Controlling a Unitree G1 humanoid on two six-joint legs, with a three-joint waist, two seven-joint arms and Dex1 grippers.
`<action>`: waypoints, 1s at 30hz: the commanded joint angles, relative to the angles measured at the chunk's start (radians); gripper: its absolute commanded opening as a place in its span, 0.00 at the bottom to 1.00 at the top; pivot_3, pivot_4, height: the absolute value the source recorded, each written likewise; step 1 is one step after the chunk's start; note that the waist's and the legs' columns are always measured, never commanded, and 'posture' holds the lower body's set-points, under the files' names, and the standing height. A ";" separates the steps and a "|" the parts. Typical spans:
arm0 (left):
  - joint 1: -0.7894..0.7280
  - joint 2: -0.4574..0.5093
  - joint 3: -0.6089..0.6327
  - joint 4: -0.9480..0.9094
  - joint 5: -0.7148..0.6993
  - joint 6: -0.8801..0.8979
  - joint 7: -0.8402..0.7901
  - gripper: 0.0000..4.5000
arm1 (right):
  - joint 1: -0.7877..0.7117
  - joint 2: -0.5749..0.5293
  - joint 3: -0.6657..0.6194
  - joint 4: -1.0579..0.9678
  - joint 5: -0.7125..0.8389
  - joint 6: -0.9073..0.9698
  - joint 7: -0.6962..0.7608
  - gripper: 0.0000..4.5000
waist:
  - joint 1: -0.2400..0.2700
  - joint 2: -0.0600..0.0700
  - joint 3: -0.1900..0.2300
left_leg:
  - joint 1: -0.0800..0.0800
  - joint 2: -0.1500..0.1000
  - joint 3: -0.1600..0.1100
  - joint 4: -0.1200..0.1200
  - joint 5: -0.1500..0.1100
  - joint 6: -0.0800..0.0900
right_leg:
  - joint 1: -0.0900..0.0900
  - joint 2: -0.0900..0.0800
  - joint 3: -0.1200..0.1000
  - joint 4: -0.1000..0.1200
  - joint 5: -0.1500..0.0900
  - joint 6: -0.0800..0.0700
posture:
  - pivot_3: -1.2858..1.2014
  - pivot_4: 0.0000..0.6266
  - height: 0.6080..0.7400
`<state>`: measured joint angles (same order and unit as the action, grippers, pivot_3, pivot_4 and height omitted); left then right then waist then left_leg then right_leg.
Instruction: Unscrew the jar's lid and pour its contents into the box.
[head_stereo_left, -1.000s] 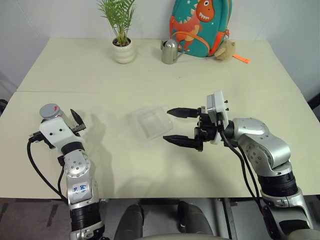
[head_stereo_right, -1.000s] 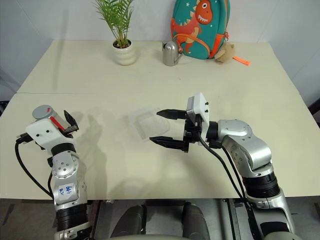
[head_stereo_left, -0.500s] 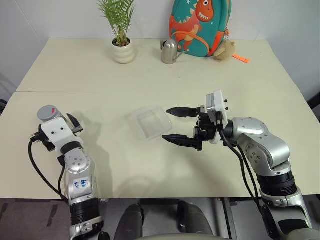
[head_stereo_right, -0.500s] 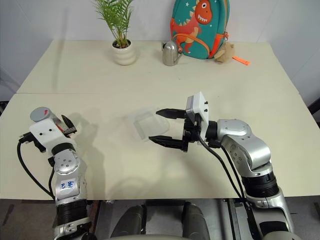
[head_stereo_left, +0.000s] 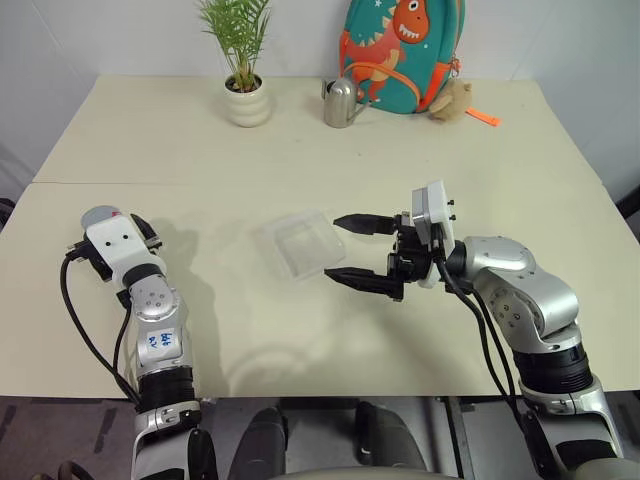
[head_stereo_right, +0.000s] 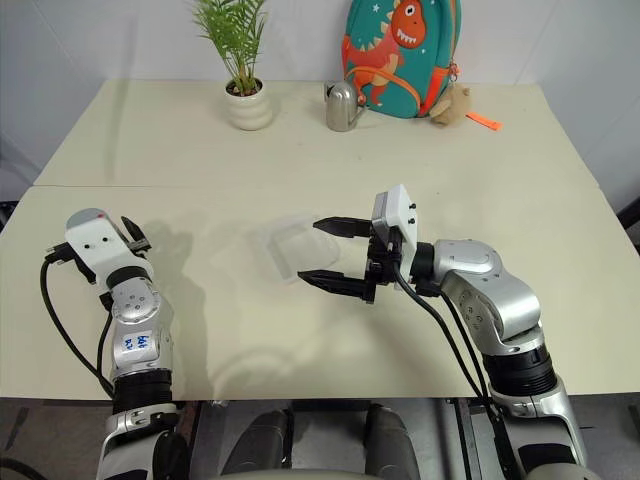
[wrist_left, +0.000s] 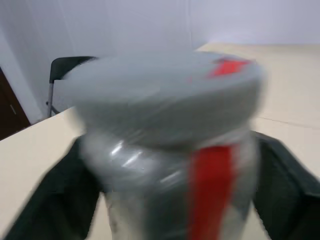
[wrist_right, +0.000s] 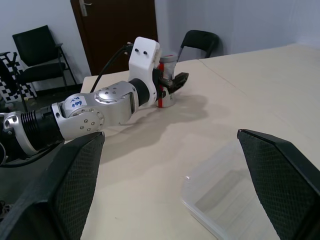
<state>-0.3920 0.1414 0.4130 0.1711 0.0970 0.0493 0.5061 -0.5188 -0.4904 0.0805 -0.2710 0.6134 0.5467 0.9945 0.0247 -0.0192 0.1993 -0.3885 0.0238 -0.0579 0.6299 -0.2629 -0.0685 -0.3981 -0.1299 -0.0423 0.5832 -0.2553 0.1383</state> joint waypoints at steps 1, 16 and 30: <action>0.004 0.002 0.004 -0.028 -0.013 -0.005 0.008 0.63 | 0.014 0.000 -0.019 -0.037 0.008 -0.018 -0.008 1.00 | 0.000 0.000 0.000 | 0.000 0.000 0.000 0.000 0.000 0.000 | 0.000 0.000 0.000 0.000 0.000 0.000 | 0.52 0.24 1.00; 0.063 0.038 -0.034 -0.088 -0.224 -0.053 -0.336 0.63 | 0.024 0.005 -0.011 -0.043 0.008 -0.019 -0.019 1.00 | 0.002 0.000 0.000 | 0.000 0.000 0.000 0.000 0.000 0.000 | 0.000 0.000 0.000 0.000 0.000 0.000 | 0.52 0.24 1.00; 0.118 0.315 -0.131 0.044 -0.361 -0.176 -0.981 0.63 | 0.056 0.032 -0.005 -0.061 -0.006 -0.035 -0.055 1.00 | -0.013 0.000 0.000 | 0.000 0.003 0.002 -0.001 0.000 0.000 | -0.004 0.002 0.001 0.001 -0.001 -0.003 | 0.52 0.24 1.00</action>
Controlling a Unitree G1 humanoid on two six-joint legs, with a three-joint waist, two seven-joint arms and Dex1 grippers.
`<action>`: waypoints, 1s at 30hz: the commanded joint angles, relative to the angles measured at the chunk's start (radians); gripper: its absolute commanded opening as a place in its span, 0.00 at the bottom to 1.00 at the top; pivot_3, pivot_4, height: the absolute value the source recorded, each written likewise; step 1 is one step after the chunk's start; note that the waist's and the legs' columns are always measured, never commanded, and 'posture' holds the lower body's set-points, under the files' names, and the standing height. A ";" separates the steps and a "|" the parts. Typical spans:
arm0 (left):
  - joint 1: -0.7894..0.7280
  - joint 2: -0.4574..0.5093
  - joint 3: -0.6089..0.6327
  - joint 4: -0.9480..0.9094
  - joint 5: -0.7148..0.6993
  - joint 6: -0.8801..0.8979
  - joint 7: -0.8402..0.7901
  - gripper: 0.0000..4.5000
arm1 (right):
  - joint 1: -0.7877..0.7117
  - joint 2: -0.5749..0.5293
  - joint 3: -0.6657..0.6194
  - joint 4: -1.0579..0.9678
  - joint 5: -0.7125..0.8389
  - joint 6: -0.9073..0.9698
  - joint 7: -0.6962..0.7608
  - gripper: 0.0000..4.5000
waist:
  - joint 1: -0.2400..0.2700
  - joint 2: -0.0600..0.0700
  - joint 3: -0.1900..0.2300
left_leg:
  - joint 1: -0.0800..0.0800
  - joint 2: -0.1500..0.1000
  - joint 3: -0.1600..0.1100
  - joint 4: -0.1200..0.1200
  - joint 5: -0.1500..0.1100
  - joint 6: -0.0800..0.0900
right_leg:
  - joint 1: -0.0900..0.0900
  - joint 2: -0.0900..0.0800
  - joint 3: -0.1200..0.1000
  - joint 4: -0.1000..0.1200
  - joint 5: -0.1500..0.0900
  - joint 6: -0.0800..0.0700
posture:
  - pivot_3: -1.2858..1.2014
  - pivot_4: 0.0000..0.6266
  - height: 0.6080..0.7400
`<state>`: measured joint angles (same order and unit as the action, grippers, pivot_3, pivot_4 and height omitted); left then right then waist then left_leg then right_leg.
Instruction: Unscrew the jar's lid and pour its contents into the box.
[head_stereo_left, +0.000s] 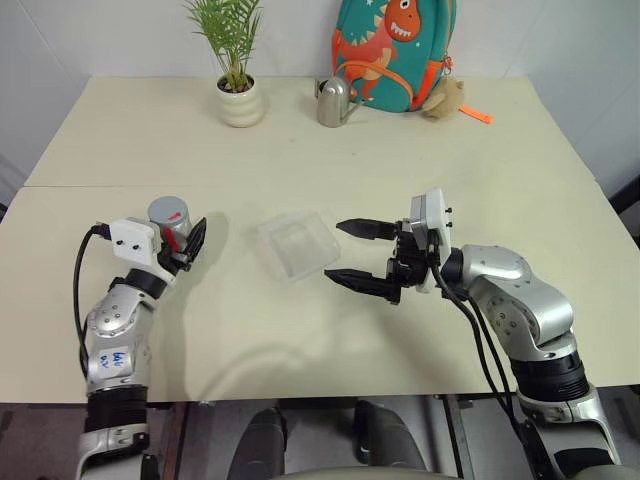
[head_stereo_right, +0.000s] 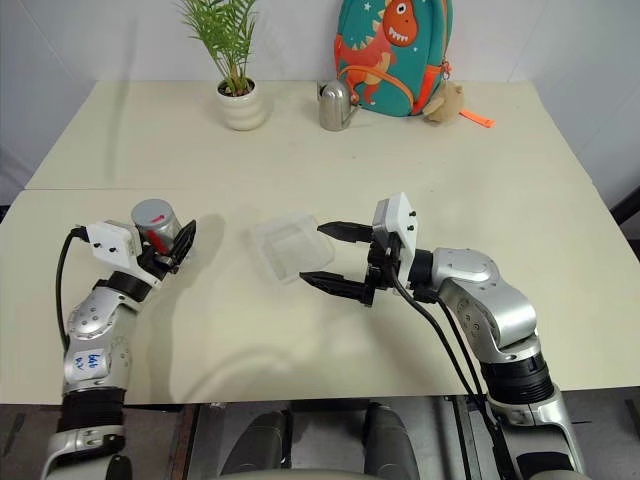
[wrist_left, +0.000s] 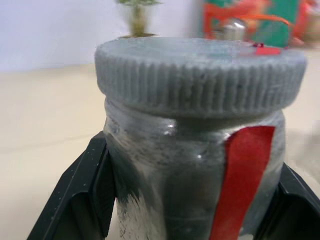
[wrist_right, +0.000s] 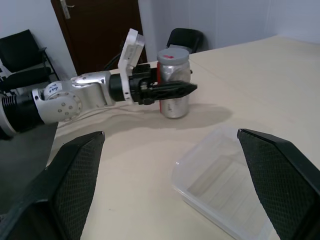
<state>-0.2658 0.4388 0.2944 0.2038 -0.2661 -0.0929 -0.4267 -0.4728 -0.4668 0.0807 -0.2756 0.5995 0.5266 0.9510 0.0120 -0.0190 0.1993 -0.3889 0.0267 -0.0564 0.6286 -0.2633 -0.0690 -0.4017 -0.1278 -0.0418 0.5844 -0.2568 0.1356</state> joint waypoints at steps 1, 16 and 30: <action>-0.010 0.020 -0.017 0.019 0.000 -0.041 -0.065 0.63 | 0.013 0.010 -0.005 -0.059 0.008 -0.016 -0.015 1.00 | 0.000 0.000 0.000 | 0.000 0.000 0.000 0.000 0.000 0.000 | 0.000 0.000 0.000 0.000 0.000 0.000 | 0.52 0.24 1.00; 0.038 -0.036 0.007 -0.064 0.015 -0.053 0.021 0.99 | 0.024 0.010 -0.008 -0.087 0.016 -0.005 -0.049 1.00 | 0.004 0.000 0.000 | 0.000 0.000 0.000 0.000 0.000 0.000 | 0.000 0.000 0.000 0.000 0.000 0.000 | 0.52 0.24 1.00; 0.095 -0.097 0.006 -0.203 0.036 0.035 0.181 0.99 | 0.026 0.015 -0.002 -0.077 0.013 -0.017 -0.040 1.00 | 0.009 0.000 0.000 | 0.000 0.000 0.001 0.001 0.000 0.000 | 0.000 0.000 0.001 0.001 0.000 0.000 | 0.52 0.24 1.00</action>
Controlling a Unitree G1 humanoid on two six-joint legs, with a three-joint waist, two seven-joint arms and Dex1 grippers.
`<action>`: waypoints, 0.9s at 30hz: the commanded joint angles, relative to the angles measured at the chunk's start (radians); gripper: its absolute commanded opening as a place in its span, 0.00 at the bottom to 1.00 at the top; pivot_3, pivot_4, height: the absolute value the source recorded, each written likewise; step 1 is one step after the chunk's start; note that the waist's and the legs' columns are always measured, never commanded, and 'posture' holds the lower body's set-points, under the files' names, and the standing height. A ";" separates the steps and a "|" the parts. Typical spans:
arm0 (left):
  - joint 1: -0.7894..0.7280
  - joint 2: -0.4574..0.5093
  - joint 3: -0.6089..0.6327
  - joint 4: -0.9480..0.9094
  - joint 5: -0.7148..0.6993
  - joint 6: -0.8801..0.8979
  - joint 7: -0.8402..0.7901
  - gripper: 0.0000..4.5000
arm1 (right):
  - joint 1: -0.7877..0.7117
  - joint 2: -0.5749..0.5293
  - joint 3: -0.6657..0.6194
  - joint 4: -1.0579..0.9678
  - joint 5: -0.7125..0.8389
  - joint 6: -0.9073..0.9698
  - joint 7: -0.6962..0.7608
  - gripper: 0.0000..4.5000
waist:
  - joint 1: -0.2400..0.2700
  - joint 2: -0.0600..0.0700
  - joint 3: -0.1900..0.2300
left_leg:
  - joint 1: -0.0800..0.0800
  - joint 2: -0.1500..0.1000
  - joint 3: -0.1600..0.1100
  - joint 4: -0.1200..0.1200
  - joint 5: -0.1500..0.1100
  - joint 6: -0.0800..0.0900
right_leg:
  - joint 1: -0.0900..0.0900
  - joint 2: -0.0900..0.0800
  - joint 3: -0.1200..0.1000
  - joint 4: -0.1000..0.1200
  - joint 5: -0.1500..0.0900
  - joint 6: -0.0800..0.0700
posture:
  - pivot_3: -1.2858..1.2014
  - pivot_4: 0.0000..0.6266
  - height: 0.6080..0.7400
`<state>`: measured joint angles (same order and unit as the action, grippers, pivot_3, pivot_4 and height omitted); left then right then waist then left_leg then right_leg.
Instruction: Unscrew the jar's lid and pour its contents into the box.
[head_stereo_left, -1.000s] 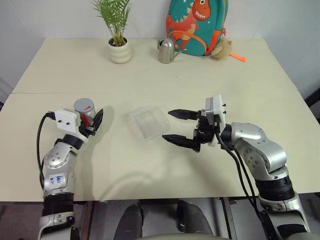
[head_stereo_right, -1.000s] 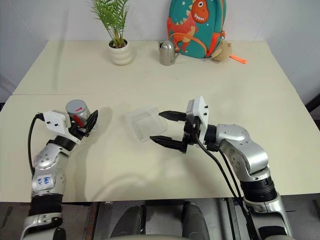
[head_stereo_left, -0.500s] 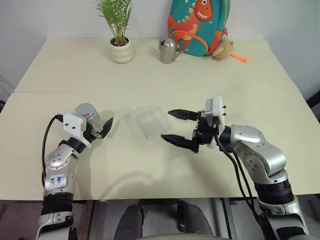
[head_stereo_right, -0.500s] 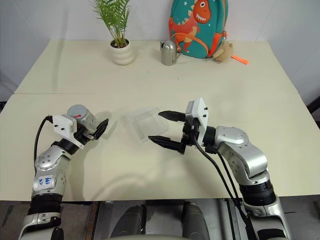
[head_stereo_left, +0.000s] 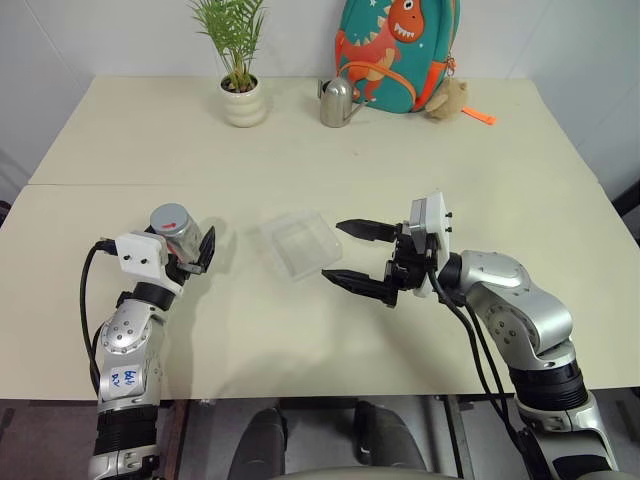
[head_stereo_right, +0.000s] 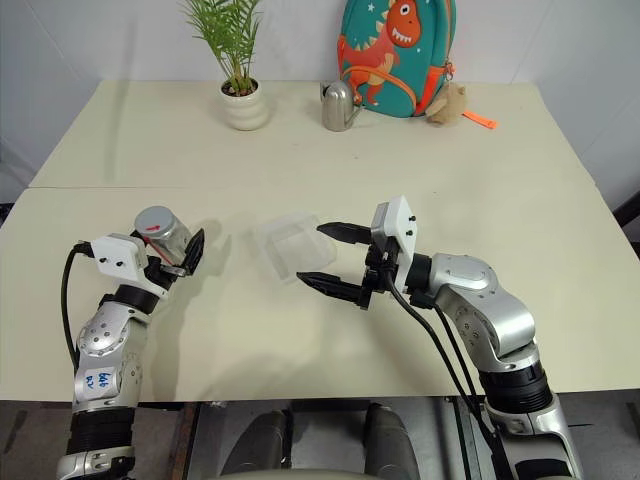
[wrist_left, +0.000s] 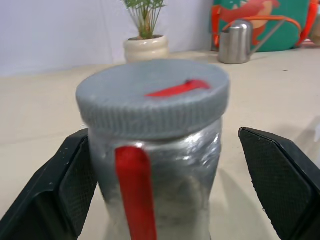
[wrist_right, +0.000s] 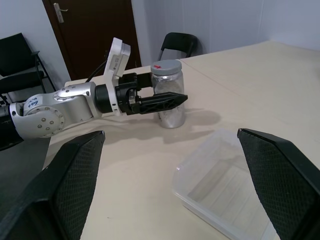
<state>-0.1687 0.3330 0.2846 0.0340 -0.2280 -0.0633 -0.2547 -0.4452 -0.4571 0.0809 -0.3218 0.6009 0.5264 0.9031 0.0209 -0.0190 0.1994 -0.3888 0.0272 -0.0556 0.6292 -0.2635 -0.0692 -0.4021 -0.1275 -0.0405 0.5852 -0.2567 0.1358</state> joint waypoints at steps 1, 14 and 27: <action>-0.005 0.011 0.017 -0.030 -0.004 0.007 0.010 0.99 | -0.002 0.006 -0.002 -0.030 0.011 -0.018 0.008 1.00 | 0.000 0.000 0.000 | 0.000 0.000 0.000 0.000 0.000 0.000 | 0.000 0.000 0.000 0.000 0.000 0.000 | 0.52 0.24 1.00; -0.076 0.051 0.018 0.072 -0.013 0.011 -0.046 0.45 | -0.003 0.017 -0.002 -0.031 0.006 -0.018 -0.004 1.00 | 0.000 0.000 0.000 | 0.000 0.000 0.000 0.000 0.000 0.000 | 0.000 0.000 0.000 0.000 0.000 0.000 | 0.52 0.24 1.00; -0.305 0.261 -0.043 -0.076 -0.359 0.342 -0.483 0.45 | -0.286 0.032 0.024 0.021 -0.027 0.087 -0.093 1.00 | -0.006 0.000 0.000 | -0.002 0.000 0.000 0.000 0.001 -0.001 | -0.006 0.001 0.001 0.004 0.000 -0.002 | 0.52 0.24 1.00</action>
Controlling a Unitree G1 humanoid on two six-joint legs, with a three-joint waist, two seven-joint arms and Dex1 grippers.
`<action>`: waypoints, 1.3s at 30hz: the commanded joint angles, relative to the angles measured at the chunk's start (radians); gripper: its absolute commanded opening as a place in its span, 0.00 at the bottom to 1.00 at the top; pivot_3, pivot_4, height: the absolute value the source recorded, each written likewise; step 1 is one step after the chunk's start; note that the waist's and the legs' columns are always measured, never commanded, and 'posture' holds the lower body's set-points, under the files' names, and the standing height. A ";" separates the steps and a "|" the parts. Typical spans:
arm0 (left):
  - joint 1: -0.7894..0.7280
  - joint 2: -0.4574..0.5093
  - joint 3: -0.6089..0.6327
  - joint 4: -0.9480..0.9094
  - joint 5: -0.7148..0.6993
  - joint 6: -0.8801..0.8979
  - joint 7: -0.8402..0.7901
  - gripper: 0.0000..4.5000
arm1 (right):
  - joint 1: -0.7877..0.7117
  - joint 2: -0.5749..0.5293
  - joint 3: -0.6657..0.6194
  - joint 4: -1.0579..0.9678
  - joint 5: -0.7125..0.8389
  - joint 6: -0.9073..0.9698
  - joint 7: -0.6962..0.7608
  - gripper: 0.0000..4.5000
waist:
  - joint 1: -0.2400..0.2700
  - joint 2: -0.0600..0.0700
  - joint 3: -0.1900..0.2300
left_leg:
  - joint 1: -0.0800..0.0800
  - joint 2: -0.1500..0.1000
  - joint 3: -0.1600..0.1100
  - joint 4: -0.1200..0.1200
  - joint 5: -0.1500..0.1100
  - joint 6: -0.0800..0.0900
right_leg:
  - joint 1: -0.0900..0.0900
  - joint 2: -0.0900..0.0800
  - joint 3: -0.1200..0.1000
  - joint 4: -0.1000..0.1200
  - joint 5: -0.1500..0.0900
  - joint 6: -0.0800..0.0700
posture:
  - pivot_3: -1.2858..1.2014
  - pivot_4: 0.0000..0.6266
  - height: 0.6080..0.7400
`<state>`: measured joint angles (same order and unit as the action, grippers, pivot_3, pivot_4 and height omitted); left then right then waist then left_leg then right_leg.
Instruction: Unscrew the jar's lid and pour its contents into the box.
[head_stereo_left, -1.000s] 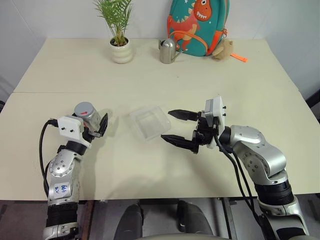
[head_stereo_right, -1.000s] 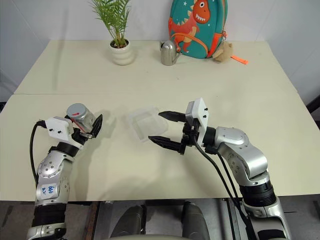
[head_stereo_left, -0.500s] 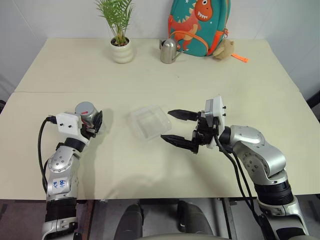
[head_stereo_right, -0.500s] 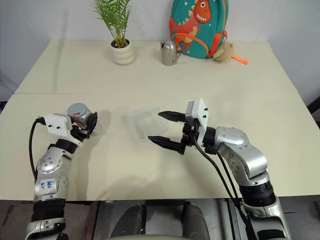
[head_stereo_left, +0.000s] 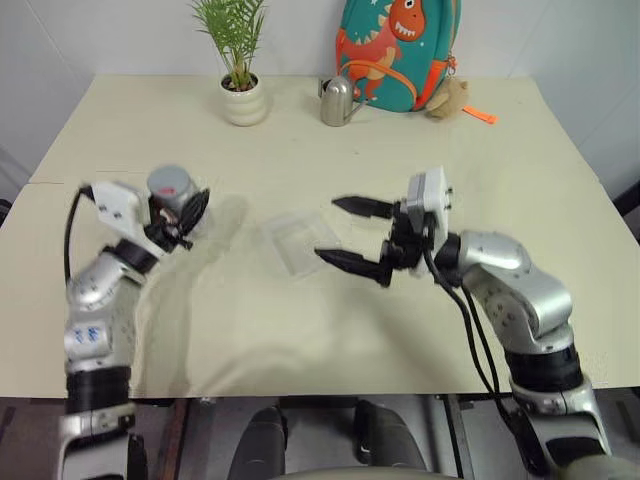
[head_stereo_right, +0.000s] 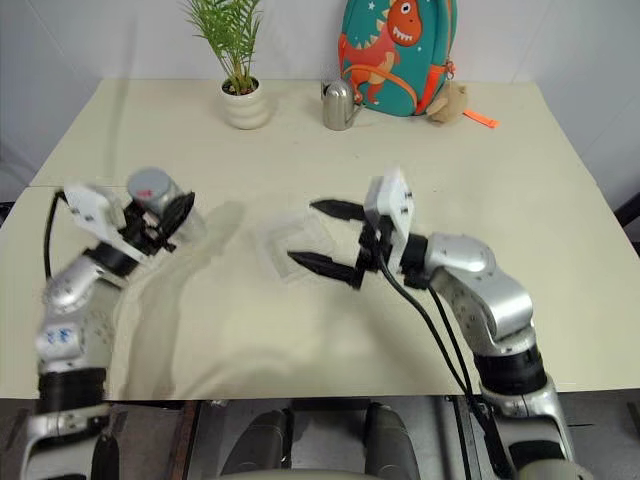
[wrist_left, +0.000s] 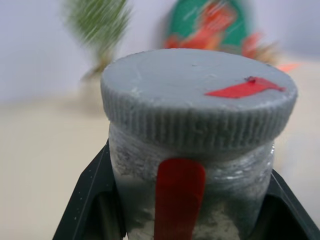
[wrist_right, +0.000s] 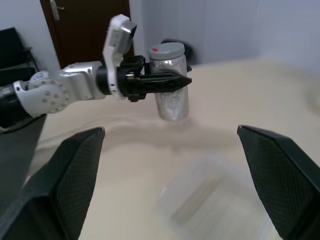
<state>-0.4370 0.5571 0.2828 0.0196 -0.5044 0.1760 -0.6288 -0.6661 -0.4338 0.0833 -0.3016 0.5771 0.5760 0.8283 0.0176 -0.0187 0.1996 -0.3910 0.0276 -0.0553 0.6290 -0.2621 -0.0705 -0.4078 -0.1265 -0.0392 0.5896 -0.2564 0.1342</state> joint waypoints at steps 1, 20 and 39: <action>-0.055 0.057 -0.066 -0.076 -0.101 0.149 -0.149 0.45 | -0.098 0.015 0.034 0.005 -0.007 0.052 -0.019 1.00 | -0.005 0.000 0.000 | 0.000 0.000 0.000 -0.001 0.000 0.000 | 0.000 0.000 0.000 0.000 0.000 0.000 | 0.52 0.24 1.00; -0.121 0.006 -0.230 -0.142 -0.094 0.245 -0.310 0.45 | -0.261 0.174 0.113 0.052 -0.037 0.231 -0.132 1.00 | -0.022 0.000 0.000 | -0.004 0.002 0.006 0.000 -0.002 0.003 | -0.006 0.001 0.003 0.003 -0.001 0.002 | 0.52 0.24 1.00; -0.131 0.019 -0.221 -0.123 -0.092 0.220 -0.382 0.45 | -0.235 0.124 0.114 0.072 -0.020 0.192 0.006 0.57 | -0.022 0.000 0.000 | -0.004 0.002 0.007 0.000 -0.002 0.003 | -0.006 0.001 0.004 0.003 -0.001 0.002 | 0.52 0.24 1.00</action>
<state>-0.5429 0.5598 0.0304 -0.1015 -0.5813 0.4233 -0.9799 -0.8956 -0.2866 0.1982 -0.2126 0.5387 0.7930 0.7737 -0.0046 -0.0184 0.1998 -0.3952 0.0294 -0.0488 0.6288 -0.2638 -0.0676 -0.4138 -0.1250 -0.0353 0.5921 -0.2574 0.1359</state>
